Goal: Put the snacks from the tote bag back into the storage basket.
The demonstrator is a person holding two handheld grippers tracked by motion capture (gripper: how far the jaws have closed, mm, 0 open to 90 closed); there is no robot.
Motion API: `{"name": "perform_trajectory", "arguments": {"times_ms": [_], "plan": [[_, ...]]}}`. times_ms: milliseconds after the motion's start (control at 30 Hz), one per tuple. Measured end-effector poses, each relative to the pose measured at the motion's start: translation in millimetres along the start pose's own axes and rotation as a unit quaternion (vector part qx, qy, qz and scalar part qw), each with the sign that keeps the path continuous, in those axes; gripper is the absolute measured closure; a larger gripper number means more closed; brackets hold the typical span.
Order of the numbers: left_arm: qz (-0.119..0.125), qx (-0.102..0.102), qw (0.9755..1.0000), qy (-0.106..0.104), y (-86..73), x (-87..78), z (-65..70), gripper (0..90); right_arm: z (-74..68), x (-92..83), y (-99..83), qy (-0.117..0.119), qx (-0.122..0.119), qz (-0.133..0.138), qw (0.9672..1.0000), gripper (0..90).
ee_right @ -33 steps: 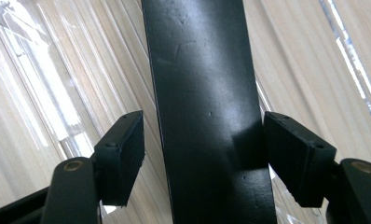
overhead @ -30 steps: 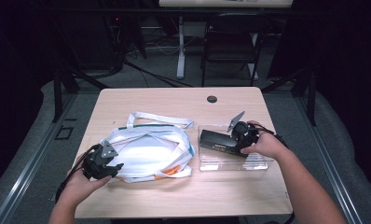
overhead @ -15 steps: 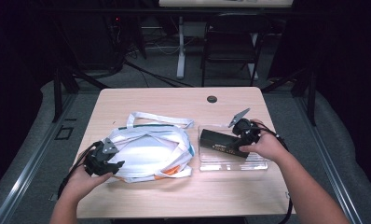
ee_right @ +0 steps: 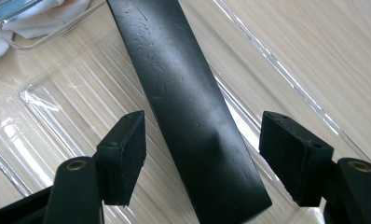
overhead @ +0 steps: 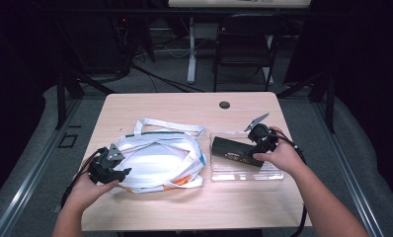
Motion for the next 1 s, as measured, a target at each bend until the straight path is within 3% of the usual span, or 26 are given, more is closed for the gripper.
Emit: {"name": "perform_trajectory", "arguments": {"times_ms": [300,667,1000], "plan": [[0.001,0.008,1.0000,-0.001,5.8,1.1,3.0,50.4,-5.4,-7.0,-12.6,-0.015,0.029,-0.002,0.9995,32.6],[0.008,0.013,0.9999,0.001,9.6,-1.2,5.1,50.2,-1.6,-16.7,-30.7,-0.033,0.057,-0.005,0.9978,38.1],[0.017,0.014,0.9997,-0.004,12.2,-4.2,8.7,49.9,-1.1,-13.9,-46.0,-0.039,0.088,-0.013,0.9952,37.8]]}}
Point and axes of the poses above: each handheld gripper's, and its own axes: x roughly forward along the jaws, y roughly out of its top, z roughly to its right, the point moved 9 cm from there along x, roughly forward along the jaws, and after that the axes turned 13 degrees about -x, right-handed, at the moved point
